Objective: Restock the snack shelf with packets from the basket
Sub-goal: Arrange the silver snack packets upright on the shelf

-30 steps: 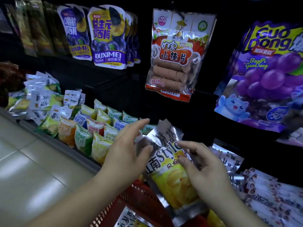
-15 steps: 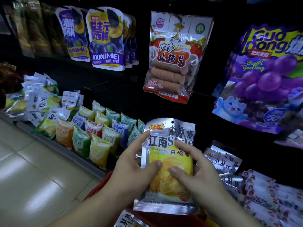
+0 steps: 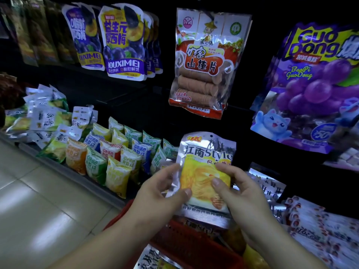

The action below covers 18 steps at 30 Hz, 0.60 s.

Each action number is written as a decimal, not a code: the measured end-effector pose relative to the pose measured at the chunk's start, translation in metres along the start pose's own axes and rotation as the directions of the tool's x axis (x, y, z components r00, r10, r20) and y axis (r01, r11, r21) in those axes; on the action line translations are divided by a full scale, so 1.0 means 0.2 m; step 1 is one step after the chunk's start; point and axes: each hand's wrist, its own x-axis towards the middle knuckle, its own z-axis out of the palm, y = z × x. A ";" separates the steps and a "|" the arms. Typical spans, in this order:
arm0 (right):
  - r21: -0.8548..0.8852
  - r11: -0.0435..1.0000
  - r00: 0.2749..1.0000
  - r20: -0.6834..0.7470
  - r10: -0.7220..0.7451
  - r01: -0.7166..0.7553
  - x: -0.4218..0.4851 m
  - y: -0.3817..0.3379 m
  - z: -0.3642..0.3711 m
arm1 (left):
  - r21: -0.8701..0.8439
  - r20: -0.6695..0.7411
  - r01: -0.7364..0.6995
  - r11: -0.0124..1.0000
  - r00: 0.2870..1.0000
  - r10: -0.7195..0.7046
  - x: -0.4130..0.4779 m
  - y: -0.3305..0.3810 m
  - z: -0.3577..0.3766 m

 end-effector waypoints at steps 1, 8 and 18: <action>-0.002 1.000 0.999 0.032 0.019 -0.019 0.01 0.00 -0.02 | 0.020 0.006 -0.008 1.000 1.000 0.008 0.00 0.00 0.00; -0.168 0.983 0.977 0.188 0.098 -0.066 0.01 -0.04 -0.10 | -0.028 -0.100 0.001 1.000 0.995 -0.004 0.03 -0.02 -0.06; -0.614 0.776 0.990 0.091 -0.108 0.142 0.06 0.02 -0.11 | 0.164 -0.068 -0.073 0.984 0.994 0.086 0.01 -0.05 -0.03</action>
